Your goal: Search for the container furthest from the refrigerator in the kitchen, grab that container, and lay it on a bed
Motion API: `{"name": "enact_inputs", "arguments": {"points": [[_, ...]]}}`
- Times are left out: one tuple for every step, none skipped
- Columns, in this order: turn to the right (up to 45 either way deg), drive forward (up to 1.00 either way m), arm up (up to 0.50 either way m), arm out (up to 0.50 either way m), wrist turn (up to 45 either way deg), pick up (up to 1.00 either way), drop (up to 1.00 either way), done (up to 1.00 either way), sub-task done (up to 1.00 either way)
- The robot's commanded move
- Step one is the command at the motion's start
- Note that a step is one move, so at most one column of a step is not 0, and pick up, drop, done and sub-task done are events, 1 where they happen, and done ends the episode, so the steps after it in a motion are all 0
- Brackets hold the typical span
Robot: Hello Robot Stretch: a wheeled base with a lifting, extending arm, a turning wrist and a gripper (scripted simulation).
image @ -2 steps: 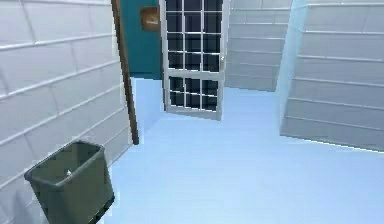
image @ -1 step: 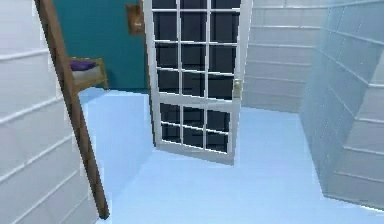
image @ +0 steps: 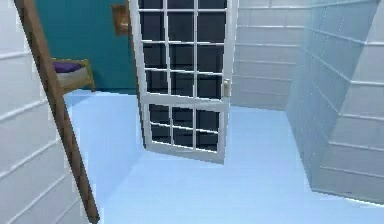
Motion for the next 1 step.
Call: {"name": "enact_inputs", "arguments": {"points": [[0.0,0.35,0.0,0.0,0.0,0.0,0.0,0.0,0.0]]}}
